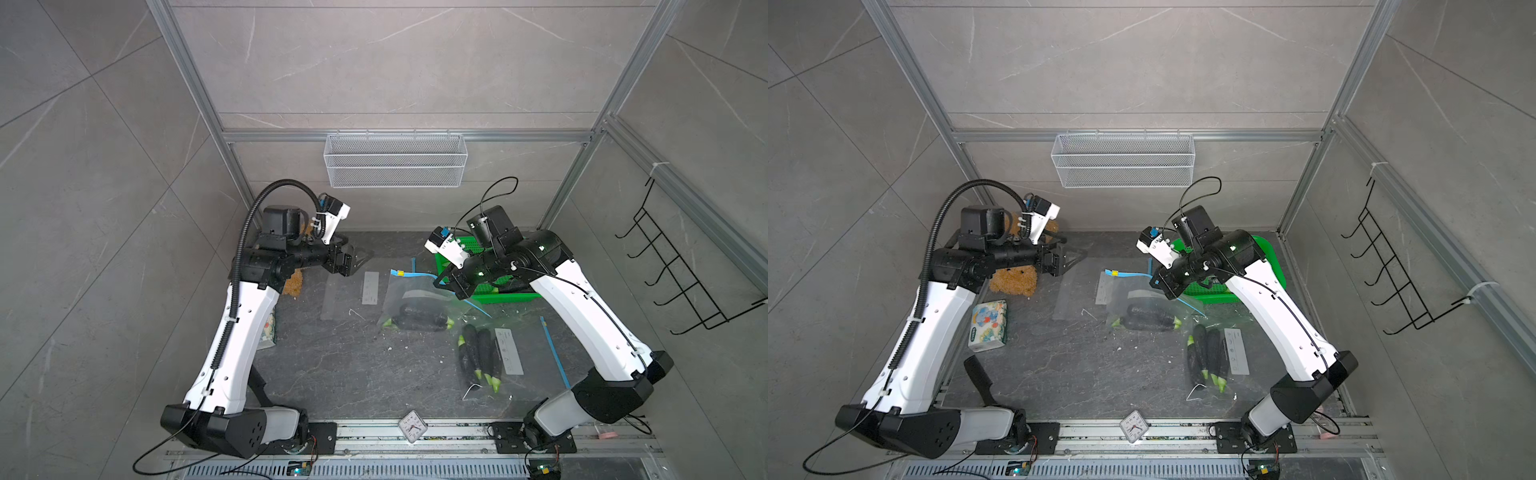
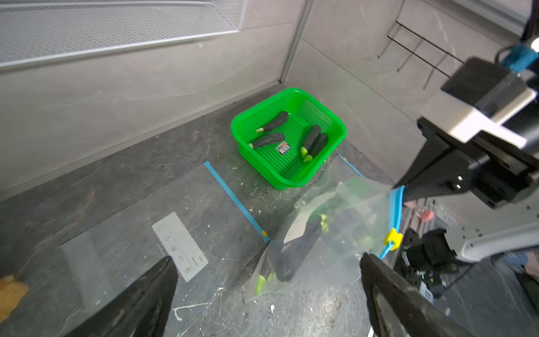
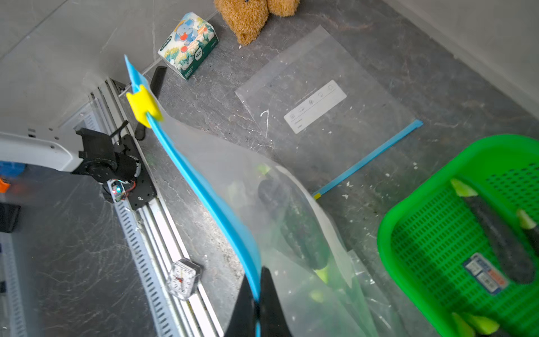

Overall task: Place the eggplant in a zip-top bag and seal the zipper
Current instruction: Place the zipper food storage bag at the center of the board.

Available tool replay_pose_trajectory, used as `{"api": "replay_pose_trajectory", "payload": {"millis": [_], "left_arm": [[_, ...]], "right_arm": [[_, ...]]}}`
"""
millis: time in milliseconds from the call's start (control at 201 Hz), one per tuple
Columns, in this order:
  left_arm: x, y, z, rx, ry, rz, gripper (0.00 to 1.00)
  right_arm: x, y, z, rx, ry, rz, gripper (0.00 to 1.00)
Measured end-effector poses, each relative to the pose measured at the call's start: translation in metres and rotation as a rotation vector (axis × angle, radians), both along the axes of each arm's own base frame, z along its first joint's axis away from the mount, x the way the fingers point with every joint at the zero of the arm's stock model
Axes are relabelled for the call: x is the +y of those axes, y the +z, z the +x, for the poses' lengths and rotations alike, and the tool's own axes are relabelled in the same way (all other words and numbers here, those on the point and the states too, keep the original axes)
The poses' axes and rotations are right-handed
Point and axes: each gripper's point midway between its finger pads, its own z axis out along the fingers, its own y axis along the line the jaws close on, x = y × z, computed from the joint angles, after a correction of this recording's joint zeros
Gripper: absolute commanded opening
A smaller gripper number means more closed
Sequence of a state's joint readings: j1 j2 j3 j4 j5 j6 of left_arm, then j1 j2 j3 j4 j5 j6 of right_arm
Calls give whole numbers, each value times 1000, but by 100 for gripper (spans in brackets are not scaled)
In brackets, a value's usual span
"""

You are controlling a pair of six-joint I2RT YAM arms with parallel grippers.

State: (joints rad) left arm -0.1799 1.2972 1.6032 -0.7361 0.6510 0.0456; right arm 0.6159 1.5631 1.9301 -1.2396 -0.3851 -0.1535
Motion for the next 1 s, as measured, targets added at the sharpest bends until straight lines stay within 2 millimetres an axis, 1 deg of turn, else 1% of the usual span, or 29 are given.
{"api": "replay_pose_trajectory", "payload": {"millis": [85,169,224,284,358,413,488,533,562,677,727,801,901,995], "left_arm": [[25,7,7,-1,127,-68,100],[49,6,13,22,238,-129,100],[62,4,18,44,303,-161,100],[68,2,22,69,347,-190,100],[72,0,26,97,388,-216,100],[74,0,28,106,410,-230,100],[77,2,29,111,433,-246,100],[77,3,30,115,441,-255,100],[77,3,30,116,442,-260,100],[76,8,32,115,437,-285,100],[74,10,32,113,424,-298,100],[70,12,36,111,405,-317,100],[66,8,44,133,380,-332,100],[64,-3,50,166,372,-336,100]], "right_arm": [[13,8,-14,40,-8,34,0],[31,15,-32,76,13,65,0],[46,23,-45,94,35,85,0],[65,30,-58,114,61,109,0],[82,35,-71,147,77,141,0],[91,35,-74,176,65,164,0],[96,30,-71,205,21,194,0],[96,21,-69,221,-12,203,0],[94,11,-67,235,-43,205,0],[79,-41,-69,299,-160,183,0],[72,-60,-69,315,-202,174,0],[60,-90,-63,326,-282,165,0],[43,-116,-50,326,-386,173,0],[30,-128,-41,304,-460,188,0]]}}
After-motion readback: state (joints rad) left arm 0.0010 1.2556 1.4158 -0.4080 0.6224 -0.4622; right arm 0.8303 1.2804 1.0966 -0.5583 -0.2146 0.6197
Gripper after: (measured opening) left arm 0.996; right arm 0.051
